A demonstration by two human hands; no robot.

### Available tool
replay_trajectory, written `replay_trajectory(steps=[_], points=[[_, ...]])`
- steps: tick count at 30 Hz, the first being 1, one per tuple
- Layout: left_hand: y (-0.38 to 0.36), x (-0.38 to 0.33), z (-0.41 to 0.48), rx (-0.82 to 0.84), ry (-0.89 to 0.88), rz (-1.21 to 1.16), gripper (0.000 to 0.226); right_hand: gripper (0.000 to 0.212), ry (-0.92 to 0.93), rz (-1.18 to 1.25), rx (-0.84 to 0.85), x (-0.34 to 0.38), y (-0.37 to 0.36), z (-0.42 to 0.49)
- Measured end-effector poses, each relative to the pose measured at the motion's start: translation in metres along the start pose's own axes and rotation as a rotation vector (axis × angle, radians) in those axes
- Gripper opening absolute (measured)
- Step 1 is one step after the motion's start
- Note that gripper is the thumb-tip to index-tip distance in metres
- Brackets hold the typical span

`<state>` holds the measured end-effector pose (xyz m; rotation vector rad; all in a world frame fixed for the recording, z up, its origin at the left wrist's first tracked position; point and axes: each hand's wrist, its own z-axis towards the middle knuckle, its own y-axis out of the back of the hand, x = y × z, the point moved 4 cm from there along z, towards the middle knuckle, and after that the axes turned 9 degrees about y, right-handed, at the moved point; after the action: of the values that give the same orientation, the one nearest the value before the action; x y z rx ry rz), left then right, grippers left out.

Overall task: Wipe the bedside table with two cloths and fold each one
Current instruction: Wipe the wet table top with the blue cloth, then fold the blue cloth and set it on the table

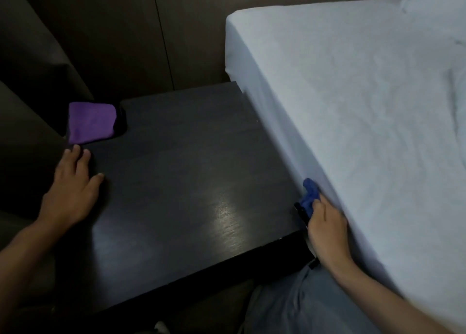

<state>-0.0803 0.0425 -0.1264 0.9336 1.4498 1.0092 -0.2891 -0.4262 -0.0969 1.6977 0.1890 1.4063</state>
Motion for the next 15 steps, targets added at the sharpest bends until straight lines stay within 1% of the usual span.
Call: replay_trajectory(steps=[2,5,6,8,10,11,12,14,15], points=[[0.002,0.001,0.006,0.067,0.059,-0.018,0.063,0.060,0.073,0.113,-0.030,0.031,0.004,0.004],[0.017,-0.008,0.010,0.145,0.150,0.035,0.062,0.041,0.139,0.214,-0.014,0.075,-0.004,0.009],[0.025,-0.016,0.007,0.124,0.160,0.063,0.056,0.038,0.146,0.256,0.006,0.089,-0.009,0.013],[0.038,-0.040,0.000,0.019,0.125,0.051,0.041,0.039,0.149,0.383,0.072,0.113,-0.022,0.020],[0.047,-0.074,-0.013,-0.015,0.022,-0.074,0.031,0.039,0.057,0.620,0.143,0.132,-0.038,0.025],[0.051,-0.093,-0.020,0.026,-0.031,-0.203,0.024,0.037,-0.034,0.754,0.174,0.140,-0.046,0.026],[0.052,-0.113,-0.025,0.134,-0.051,-0.359,0.017,0.035,-0.135,0.889,0.207,0.147,-0.054,0.027],[0.050,-0.153,-0.040,0.442,-0.009,-0.707,0.024,0.039,-0.266,1.150,0.309,0.167,-0.065,0.025],[0.049,-0.170,-0.047,0.577,0.034,-0.857,0.030,0.044,-0.287,1.263,0.366,0.177,-0.069,0.025]])
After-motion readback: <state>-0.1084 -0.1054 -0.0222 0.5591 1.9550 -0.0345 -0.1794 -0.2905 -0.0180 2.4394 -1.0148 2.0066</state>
